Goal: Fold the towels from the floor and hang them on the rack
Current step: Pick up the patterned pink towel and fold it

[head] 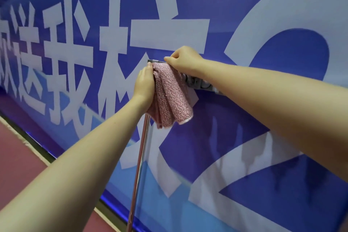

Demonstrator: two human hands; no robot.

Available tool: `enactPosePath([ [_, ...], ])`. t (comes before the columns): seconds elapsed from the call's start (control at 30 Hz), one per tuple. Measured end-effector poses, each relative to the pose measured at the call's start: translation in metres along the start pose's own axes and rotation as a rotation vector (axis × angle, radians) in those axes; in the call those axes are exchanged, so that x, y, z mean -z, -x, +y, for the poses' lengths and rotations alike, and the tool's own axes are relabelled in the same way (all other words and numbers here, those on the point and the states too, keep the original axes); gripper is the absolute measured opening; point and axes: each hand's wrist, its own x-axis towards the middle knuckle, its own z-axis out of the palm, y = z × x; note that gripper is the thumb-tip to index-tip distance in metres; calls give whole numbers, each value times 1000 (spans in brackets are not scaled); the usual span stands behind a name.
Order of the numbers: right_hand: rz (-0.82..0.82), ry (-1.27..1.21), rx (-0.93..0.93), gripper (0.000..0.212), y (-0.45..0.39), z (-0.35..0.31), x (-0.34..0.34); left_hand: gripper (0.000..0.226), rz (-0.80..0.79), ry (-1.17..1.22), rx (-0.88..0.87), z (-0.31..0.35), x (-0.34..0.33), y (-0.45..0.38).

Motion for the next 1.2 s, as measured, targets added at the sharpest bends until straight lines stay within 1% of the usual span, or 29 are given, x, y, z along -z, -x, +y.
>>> enactPosePath([
  [0.03,-9,19,-2,51,3,-3,1,66,0,34,49,1,1,1],
  [0.07,-25,45,7,52,6,-5,2,65,-6,77,87,6,1,6],
  [0.13,-77,88,52,51,15,-5,4,53,-42,157,140,18,2,18],
  [0.2,-108,129,100,48,25,-2,3,47,-89,191,177,18,1,18],
  [0.27,-104,204,131,39,32,-1,-1,46,-82,208,164,17,2,21],
  [0.33,-109,233,115,31,37,-4,-4,48,-54,253,222,23,6,25],
  [0.4,-113,212,95,32,41,-7,-4,52,-93,253,261,28,10,29],
  [0.47,-95,179,72,31,46,-7,-6,50,-136,182,275,34,16,36],
  [0.53,-75,145,36,33,51,-8,-10,43,-150,91,275,41,20,45],
  [0.63,-47,62,-42,39,53,-14,-12,33,-137,27,257,49,22,54],
  [0.73,6,-82,-171,47,45,-19,-6,28,-100,53,243,57,18,57],
  [0.8,-3,-115,-218,40,38,-20,-1,28,-68,107,259,60,12,55],
  [0.9,-27,-146,-217,28,36,-20,1,27,-37,122,259,58,4,52],
  [1.03,37,-150,-179,22,39,-12,-7,26,-32,194,202,52,-1,46],
  [1.1,81,-133,-171,19,45,-4,-11,29,-44,161,149,51,-2,45],
  [1.2,147,-82,-155,16,51,2,-17,31,-53,31,78,55,0,42],
])
